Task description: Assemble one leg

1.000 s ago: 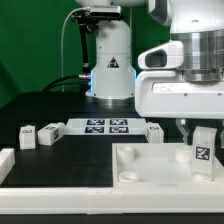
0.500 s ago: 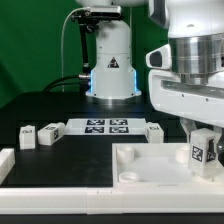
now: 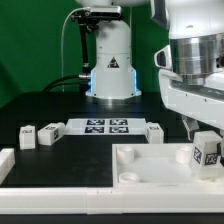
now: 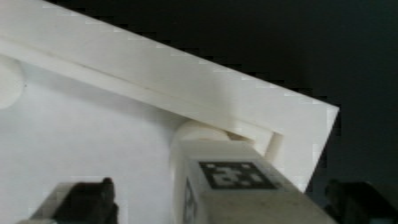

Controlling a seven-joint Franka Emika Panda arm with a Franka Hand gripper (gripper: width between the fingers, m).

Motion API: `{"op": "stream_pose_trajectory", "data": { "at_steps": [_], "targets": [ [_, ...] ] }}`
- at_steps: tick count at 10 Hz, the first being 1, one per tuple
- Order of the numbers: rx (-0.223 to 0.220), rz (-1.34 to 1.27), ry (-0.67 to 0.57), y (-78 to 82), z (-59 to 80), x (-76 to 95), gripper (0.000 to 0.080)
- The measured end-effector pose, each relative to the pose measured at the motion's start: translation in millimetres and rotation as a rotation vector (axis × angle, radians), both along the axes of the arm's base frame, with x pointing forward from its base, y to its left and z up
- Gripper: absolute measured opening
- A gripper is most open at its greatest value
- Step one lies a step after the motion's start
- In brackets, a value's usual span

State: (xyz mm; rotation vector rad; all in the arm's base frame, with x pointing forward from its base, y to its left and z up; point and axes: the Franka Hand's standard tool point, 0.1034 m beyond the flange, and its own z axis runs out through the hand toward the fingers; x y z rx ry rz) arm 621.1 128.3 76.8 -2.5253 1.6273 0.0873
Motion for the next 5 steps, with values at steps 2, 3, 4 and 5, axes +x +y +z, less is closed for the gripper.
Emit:
{"op": "stream_pose_trajectory", "data": {
  "at_steps": [2, 3, 4, 5],
  "targets": [
    [-0.01, 0.257, -0.036, -1.3, 0.0, 0.0, 0.0644],
    [-0.03, 0.435, -0.057, 0.0, -0.3, -0.6, 0.0648],
    [-0.046, 0.598, -0.067, 2.2, 0.3, -1.3, 0.0648],
    [-0.047, 0.725, -0.054, 5.2, 2.5, -1.3, 0.0649]
  ]
}}
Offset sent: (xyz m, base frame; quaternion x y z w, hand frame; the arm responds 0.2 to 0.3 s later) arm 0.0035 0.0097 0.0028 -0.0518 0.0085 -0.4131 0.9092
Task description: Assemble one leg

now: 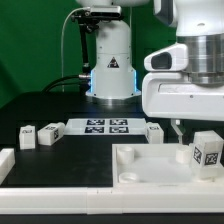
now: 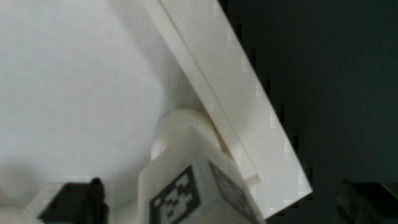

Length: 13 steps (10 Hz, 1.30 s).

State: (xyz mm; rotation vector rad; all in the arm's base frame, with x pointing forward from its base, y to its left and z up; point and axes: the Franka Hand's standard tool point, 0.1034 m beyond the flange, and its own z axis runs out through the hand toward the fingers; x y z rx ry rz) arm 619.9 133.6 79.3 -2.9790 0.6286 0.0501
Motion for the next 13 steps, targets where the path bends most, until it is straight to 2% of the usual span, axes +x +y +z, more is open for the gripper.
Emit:
{"op": "stream_pose_trajectory", "data": {
  "at_steps": [3, 5, 6, 7, 8, 9, 10, 13],
  "targets": [
    [-0.004, 0.428, -0.007, -0.8, -1.4, 8.8, 0.0649],
    [0.003, 0.618, -0.02, -1.5, -0.8, 11.0, 0.0649],
    [0.004, 0.634, -0.023, -1.8, -0.9, 11.2, 0.0649],
    [0.004, 0.632, -0.022, -1.8, -1.0, 11.2, 0.0519],
    [0.004, 0.632, -0.022, -1.9, -1.0, 11.2, 0.0519],
    [0.004, 0.631, -0.022, -2.0, -1.0, 11.2, 0.0368],
    [-0.005, 0.63, -0.021, -7.4, -1.3, 12.2, 0.0301],
    [-0.006, 0.592, -0.018, -9.0, -1.5, 12.4, 0.0298]
  ]
}}
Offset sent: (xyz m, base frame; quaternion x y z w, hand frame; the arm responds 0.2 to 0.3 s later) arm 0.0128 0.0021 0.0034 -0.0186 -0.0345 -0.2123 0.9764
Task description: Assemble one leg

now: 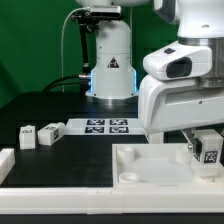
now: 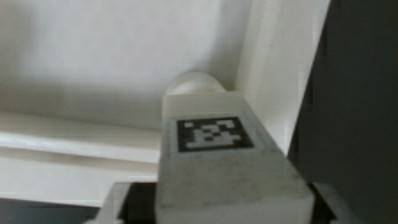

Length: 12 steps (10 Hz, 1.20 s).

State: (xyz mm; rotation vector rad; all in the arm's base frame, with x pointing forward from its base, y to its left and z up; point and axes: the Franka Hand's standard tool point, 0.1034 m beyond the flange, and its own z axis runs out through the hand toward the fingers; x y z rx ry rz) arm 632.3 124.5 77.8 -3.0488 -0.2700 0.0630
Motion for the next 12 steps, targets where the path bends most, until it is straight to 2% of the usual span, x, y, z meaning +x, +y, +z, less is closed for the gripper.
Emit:
{"op": "stream_pose_trajectory", "data": {
  "at_steps": [1, 2, 8, 12],
  "targets": [
    [0.0, -0.002, -0.001, -0.3, -0.1, 0.2, 0.0298],
    [-0.002, -0.138, -0.027, -1.5, -0.5, 2.7, 0.0298],
    [-0.041, -0.974, 0.025, -2.8, -2.8, -0.2, 0.0298],
    [-0.041, -1.235, 0.049, -2.0, -3.2, -0.6, 0.0298]
  ]
}}
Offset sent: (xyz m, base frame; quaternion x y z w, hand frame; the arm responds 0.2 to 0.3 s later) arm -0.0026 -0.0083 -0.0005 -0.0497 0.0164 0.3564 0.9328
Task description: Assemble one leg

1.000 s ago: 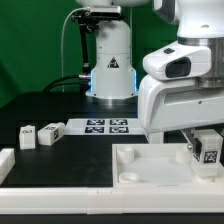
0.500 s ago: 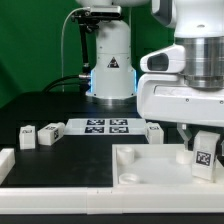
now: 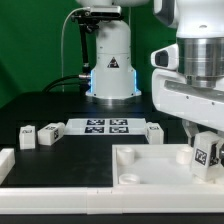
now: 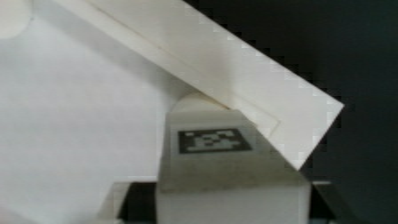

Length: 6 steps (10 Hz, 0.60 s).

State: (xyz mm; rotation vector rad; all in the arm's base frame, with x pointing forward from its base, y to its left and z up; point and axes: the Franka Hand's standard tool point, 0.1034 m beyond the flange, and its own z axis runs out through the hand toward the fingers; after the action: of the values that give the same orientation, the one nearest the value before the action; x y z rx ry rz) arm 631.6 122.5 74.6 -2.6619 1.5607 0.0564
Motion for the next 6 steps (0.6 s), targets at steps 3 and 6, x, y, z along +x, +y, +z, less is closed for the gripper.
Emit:
{"op": "stream_pose_trajectory", "data": {
  "at_steps": [3, 6],
  "targets": [
    [-0.001, 0.091, -0.006, 0.1, -0.3, -0.1, 0.0542],
    [-0.001, 0.538, -0.036, -3.9, 0.2, 1.0, 0.0645]
  ]
}}
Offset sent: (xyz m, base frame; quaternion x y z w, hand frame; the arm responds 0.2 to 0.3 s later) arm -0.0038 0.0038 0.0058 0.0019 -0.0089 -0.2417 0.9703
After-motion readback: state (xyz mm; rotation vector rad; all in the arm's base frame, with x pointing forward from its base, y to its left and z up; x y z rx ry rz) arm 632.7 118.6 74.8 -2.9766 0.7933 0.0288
